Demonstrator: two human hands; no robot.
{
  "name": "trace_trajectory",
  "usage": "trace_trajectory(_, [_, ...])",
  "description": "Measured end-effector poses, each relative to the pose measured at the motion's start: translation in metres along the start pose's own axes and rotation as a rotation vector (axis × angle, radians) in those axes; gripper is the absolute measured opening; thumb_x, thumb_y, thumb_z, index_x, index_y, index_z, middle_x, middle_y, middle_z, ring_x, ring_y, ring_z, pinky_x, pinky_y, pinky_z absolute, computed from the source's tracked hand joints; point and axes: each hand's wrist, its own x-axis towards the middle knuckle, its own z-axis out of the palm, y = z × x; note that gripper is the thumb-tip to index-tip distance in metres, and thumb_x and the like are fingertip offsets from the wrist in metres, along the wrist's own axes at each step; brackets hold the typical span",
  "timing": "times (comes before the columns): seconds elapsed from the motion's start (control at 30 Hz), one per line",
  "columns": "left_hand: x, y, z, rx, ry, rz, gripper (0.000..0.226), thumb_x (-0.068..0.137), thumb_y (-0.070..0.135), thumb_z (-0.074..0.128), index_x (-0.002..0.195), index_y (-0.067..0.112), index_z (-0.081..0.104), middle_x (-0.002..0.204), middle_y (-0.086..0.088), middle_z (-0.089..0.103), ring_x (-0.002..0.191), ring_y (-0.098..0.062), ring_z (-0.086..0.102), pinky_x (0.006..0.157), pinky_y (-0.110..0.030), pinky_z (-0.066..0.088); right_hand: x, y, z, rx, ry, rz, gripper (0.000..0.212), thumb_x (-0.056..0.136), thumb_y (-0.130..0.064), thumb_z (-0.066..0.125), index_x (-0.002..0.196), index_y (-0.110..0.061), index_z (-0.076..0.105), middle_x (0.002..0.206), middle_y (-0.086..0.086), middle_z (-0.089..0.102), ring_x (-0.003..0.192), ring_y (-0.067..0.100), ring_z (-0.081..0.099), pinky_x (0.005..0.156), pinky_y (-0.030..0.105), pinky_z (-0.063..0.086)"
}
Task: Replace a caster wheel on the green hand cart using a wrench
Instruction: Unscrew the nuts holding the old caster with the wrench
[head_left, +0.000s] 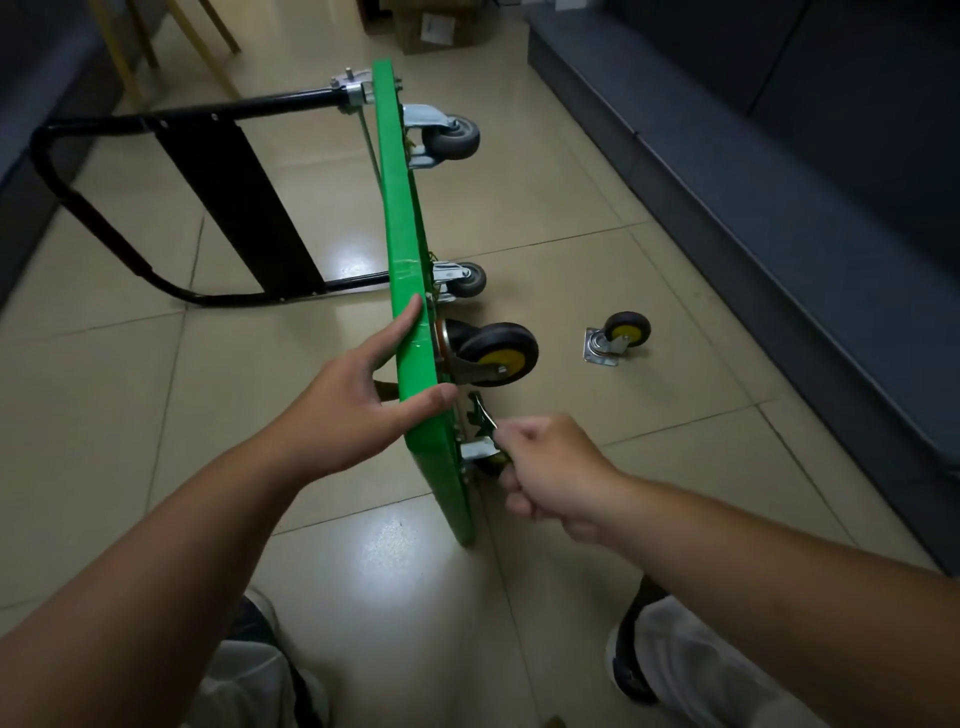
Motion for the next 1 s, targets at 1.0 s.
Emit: trace_trajectory(1.0, [-0.006, 0.001, 0.002, 0.046, -0.015, -0.010, 0.090, 0.086, 0.056, 0.064, 0.157, 0.055, 0.007, 0.154, 0.027, 0.025, 0.129, -0.012, 0.056, 0.099, -0.037, 0.056, 0.004, -0.041, 0.030, -0.809, 0.060, -0.204, 0.008, 0.096, -0.010, 0.054, 0.090, -0.012, 0.057, 0.070, 0.011, 0.065, 0.054, 0.033, 0.067, 0.056, 0.044, 0.061])
